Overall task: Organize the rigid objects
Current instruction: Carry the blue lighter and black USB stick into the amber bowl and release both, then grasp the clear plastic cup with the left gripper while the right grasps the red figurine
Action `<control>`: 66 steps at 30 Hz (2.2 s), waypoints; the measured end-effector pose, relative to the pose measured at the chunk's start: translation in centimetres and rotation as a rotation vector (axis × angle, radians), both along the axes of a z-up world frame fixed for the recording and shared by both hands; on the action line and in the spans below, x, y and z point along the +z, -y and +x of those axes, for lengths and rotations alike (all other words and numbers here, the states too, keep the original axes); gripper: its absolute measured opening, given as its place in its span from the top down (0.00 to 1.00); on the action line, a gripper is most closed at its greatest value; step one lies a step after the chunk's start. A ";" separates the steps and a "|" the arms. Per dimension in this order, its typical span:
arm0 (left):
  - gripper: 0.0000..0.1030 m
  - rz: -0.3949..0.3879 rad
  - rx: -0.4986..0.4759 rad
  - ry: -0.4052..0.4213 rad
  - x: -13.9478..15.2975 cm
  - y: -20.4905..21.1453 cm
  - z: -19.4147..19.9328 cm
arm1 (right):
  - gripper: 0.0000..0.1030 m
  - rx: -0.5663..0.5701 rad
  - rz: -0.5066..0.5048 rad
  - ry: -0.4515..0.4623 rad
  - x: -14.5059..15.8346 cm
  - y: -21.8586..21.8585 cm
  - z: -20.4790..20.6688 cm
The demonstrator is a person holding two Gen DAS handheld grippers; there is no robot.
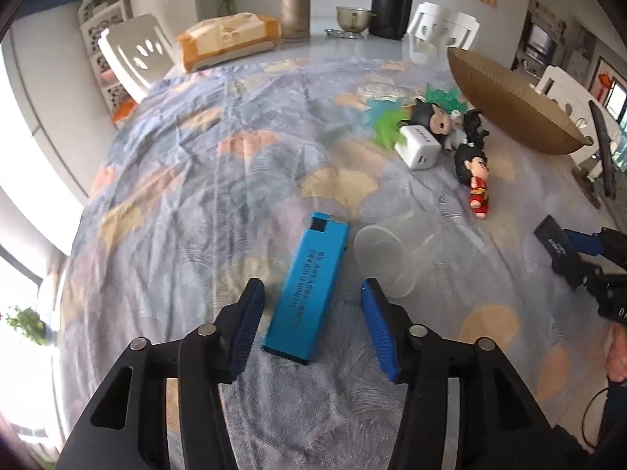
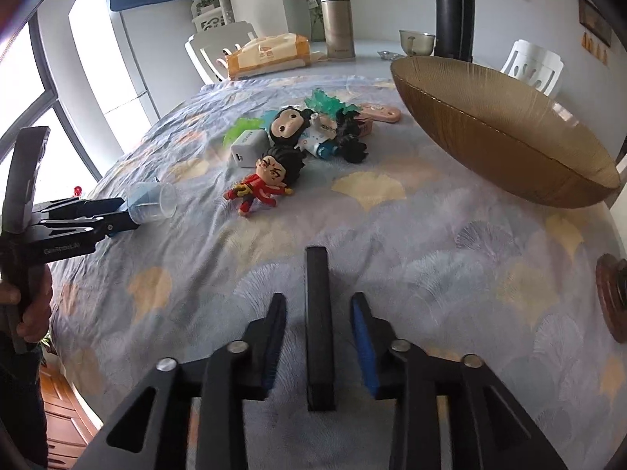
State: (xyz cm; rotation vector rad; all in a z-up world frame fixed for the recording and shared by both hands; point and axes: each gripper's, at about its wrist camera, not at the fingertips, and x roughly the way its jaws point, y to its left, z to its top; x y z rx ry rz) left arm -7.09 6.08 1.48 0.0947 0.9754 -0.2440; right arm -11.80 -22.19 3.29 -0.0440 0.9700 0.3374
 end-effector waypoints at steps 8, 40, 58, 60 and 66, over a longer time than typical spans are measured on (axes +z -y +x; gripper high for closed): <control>0.79 -0.129 0.124 0.028 0.4 -2.1 -0.1 | 0.52 -0.058 -0.107 0.027 -0.2 -1.2 -0.5; 0.79 -0.406 -0.187 0.058 7.9 24.3 10.8 | 0.89 -0.426 0.183 0.009 8.5 14.4 9.3; 0.10 -0.378 -0.128 0.519 18.4 12.8 -1.8 | 0.48 -0.366 0.138 0.288 15.1 12.0 2.2; 0.10 -0.338 -0.105 0.544 18.9 10.3 -3.8 | 0.47 -0.315 0.163 0.297 15.3 10.4 1.4; 0.10 -0.290 0.061 0.457 15.0 2.5 -5.5 | 0.47 -0.162 0.177 0.273 13.0 4.2 0.6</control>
